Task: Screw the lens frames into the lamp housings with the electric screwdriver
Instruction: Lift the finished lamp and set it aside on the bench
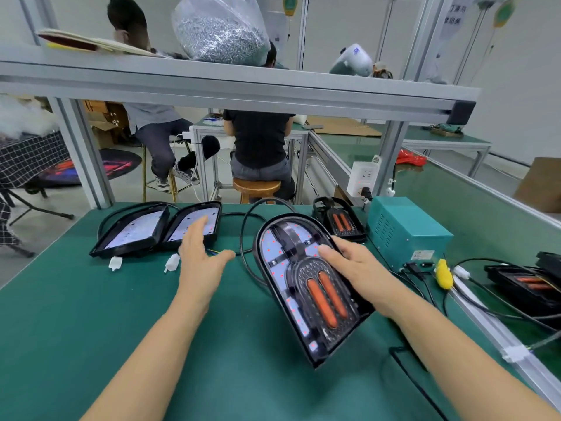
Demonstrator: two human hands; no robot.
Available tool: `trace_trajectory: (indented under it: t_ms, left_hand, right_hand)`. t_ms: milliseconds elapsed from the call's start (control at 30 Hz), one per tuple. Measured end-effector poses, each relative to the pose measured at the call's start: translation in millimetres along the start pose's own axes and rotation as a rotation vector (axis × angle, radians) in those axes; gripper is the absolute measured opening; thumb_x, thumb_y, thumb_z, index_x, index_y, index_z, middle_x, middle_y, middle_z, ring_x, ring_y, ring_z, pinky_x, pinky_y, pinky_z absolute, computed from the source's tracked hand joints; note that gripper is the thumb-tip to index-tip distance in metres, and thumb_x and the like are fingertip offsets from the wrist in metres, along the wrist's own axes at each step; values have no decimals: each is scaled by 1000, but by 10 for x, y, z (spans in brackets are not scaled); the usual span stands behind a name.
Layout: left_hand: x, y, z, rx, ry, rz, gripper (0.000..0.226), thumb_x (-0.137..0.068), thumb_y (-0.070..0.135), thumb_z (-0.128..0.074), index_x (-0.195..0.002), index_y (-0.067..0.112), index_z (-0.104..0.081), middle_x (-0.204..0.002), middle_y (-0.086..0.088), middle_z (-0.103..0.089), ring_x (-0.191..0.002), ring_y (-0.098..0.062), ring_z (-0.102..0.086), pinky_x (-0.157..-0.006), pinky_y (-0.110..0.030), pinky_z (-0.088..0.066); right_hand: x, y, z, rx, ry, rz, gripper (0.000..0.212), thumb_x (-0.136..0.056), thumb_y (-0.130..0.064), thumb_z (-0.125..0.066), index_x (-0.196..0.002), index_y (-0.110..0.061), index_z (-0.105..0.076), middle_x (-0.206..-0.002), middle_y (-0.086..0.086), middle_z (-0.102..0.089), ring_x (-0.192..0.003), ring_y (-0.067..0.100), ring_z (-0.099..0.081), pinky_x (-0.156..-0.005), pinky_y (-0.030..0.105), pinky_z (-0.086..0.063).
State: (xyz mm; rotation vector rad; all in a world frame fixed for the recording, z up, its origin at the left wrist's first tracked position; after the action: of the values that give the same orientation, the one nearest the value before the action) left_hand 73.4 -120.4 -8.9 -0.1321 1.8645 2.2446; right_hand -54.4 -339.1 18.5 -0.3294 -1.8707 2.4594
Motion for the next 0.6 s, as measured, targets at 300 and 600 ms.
trace_trajectory:
  t_ms: [300, 600]
  left_hand:
    - [-378, -56, -150, 239, -209, 181, 49, -90, -1, -52, -137, 14, -46, -107, -2, -64, -94, -14, -58, -81, -29, -38]
    - [63, 39, -340, 771, -105, 305, 23, -98, 7, -38, -105, 13, -59, -55, 5, -35, -40, -5, -27, -41, -15, -21]
  right_hand:
    - [9, -241, 143, -39, -72, 8, 24, -86, -43, -58, -92, -24, -71, -84, -7, -71, -75, 5, -64, -68, 16, -50]
    - [-141, -83, -54, -13, 375, -54, 35, -97, -28, -57, -103, 7, -58, -99, 29, -64, -84, 31, -66, -75, 39, -50]
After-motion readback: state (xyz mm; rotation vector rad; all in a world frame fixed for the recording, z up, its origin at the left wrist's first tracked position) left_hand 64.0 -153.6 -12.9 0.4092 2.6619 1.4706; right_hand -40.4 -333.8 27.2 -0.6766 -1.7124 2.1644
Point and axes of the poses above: each hand's wrist, its own x-axis away from the middle knuckle, its own z-axis out of the back of the hand, y = z × x, the point moved 1 cm from there along -x, towards the middle knuckle
